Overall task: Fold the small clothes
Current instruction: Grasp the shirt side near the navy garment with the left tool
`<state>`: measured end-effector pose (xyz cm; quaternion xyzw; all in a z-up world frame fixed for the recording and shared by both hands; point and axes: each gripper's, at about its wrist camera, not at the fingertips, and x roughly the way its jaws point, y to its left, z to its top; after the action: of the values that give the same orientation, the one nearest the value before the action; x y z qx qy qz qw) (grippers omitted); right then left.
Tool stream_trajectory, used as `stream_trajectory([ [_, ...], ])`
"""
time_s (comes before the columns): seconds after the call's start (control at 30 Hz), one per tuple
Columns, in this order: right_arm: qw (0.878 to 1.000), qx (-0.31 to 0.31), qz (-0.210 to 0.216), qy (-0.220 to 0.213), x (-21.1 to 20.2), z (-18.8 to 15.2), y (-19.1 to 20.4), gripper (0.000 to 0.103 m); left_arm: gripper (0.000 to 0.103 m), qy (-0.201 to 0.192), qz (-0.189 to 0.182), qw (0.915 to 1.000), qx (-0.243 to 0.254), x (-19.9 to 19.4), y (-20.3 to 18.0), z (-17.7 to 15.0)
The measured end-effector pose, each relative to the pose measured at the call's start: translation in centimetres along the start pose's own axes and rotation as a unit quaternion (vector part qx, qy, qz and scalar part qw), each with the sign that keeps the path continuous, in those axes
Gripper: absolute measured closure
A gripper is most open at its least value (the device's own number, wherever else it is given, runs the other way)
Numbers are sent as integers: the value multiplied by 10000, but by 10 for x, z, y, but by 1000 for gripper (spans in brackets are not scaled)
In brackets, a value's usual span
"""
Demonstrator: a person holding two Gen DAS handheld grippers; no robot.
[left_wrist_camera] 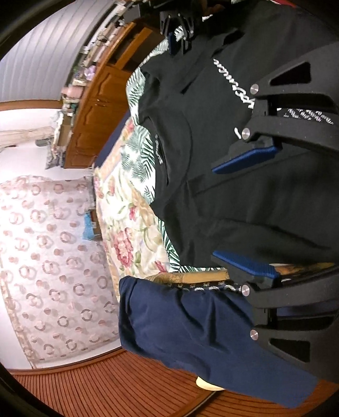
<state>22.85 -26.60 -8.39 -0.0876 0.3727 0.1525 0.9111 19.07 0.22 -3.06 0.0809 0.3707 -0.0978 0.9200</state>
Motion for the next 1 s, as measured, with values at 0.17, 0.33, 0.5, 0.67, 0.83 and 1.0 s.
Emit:
stream_trajectory([
  [0.17, 9997, -86, 15, -249, -3, -10, 2, 45, 47, 369, 83, 9992, 117, 24, 0, 8],
  [0.33, 9997, -71, 17, -248, -1, -14, -1, 40, 57, 821, 182, 9963, 172, 53, 4, 14],
  [0.5, 9997, -60, -5, -248, -2, -13, 0, 39, 59, 1161, 288, 9921, 376, 70, -2, 13],
  [0.67, 9997, -49, 2, -242, -2, -12, -1, 38, 59, 1306, 388, 9897, 449, 75, 0, 12],
  [0.83, 9997, -52, -11, -244, -1, -12, -2, 38, 86, 1359, 410, 9886, 494, 74, 0, 13],
  [1.0, 9997, -53, -10, -244, -1, -12, -2, 37, 99, 1022, 477, 9930, 349, 54, 7, 17],
])
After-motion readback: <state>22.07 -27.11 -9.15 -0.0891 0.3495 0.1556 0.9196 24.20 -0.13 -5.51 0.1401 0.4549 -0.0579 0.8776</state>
